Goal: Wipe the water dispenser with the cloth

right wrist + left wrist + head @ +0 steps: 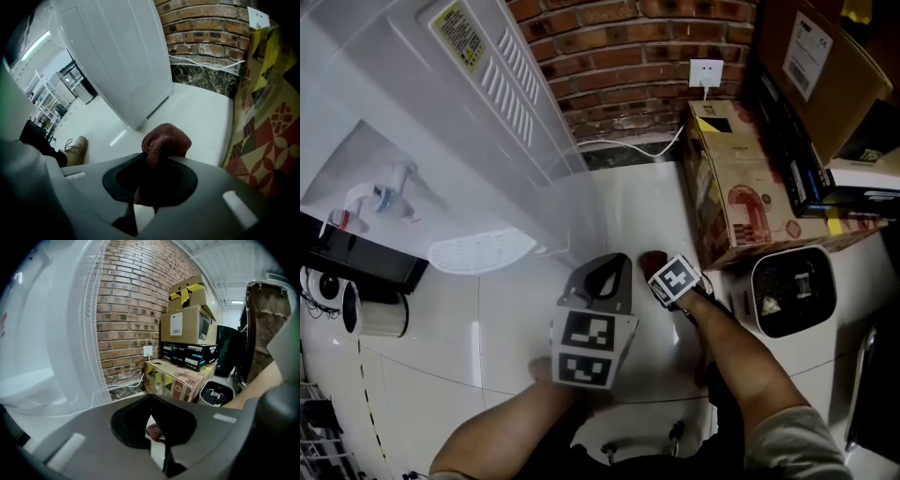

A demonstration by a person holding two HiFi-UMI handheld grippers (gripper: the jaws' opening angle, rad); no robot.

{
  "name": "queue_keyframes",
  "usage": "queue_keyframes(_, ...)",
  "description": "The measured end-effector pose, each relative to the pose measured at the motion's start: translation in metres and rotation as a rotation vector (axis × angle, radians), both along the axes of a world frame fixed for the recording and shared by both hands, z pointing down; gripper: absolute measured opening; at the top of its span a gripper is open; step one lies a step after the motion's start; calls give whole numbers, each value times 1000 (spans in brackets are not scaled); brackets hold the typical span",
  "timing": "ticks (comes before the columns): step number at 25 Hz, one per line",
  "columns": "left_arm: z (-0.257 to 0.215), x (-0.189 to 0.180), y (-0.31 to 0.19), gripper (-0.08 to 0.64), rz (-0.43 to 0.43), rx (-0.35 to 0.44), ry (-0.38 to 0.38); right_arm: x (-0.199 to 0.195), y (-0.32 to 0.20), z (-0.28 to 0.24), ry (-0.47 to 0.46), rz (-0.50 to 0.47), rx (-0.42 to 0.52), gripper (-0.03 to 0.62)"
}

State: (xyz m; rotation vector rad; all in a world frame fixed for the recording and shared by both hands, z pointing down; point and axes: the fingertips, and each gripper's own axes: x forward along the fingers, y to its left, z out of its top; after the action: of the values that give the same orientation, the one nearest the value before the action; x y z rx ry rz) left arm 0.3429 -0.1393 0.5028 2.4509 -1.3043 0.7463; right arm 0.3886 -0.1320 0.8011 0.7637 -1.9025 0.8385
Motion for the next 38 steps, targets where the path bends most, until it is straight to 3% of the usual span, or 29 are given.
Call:
queue_keyframes(5, -2, -6, -1, 0, 0, -2, 10, -4, -1, 26, 16, -4, -36, 90)
queue_keyframes(11, -2, -12, -5, 0, 2, 2, 8, -8, -6, 36, 36, -11, -75, 168)
queue_keyframes(15, -14, -20, -7, 0, -22, 25, 24, -1, -5, 20, 50, -17, -48, 186)
queue_keyframes(18, -38, -24, -7, 0, -37, 78, 56, -1, -7, -20, 31, 2, 12, 154)
queue_keyframes(21, -71, -22, -6, 0, -49, 145, 113, 5, -23, -90, 39, -3, 123, 70)
queue_keyframes(25, -113, -18, 4, 0, -61, 204, 198, 20, -32, -202, -2, 50, 299, 19)
queue_keyframes(28, -132, -26, 24, 0, -67, 225, 209, 26, -17, -285, -65, 120, 455, 14)
queue_keyframes(33, -155, -45, 48, 0, -82, 239, 240, 43, 21, -443, -233, 347, 829, 14)
queue_keyframes(35, -159, -58, 59, 0, -117, 219, 290, 48, 42, -480, -257, 413, 957, 14)
queue_keyframes(38, -160, -67, 80, 0, -146, 195, 345, 44, 73, -503, -251, 416, 1073, 14)
